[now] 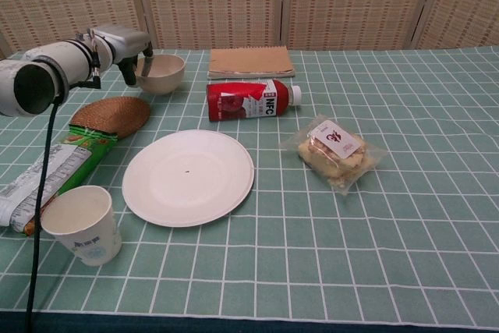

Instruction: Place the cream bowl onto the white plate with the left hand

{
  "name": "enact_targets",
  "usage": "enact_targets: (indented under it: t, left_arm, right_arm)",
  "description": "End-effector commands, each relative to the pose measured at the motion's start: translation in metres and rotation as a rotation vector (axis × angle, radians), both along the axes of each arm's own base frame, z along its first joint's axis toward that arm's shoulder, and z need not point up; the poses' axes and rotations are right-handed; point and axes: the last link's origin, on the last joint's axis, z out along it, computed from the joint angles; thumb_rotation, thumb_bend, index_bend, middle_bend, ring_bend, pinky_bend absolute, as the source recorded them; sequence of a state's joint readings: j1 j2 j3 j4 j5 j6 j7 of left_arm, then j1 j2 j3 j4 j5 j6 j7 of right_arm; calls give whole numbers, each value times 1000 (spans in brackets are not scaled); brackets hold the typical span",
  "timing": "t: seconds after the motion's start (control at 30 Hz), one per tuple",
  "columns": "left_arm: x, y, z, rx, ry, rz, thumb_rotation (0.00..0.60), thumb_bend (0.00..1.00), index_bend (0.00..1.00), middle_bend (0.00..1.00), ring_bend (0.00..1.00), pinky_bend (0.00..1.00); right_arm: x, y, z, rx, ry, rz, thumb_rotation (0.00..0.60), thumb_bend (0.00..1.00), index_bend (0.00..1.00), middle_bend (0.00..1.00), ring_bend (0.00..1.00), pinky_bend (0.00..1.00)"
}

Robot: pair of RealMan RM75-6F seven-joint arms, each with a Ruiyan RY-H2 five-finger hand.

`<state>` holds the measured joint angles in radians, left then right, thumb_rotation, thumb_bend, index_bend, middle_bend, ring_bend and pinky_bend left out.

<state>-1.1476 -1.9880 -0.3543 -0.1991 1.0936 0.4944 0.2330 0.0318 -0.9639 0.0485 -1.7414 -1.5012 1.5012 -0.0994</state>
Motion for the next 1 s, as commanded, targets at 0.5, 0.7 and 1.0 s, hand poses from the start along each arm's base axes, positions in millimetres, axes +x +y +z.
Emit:
enact_targets:
  t: [0.5,0.7,1.0]
  left_arm:
    - [2,-43,28,-79,-60,-377,600,405,663,982,953,1000]
    - [11,-87,28,-196,-84,-527,600,404,660,983,951,1000]
    - [22,-138,19,-357,-82,-633,600,405,660,981,947,1000]
  right_arm:
    - [7,-2,-3,13,1,27,600,286,0,100,18,175]
    - [9,-3,-6,22,0,31,600,286,0,100,18,175]
    - [11,-2,-7,23,1,31,600,286,0,100,18,175]
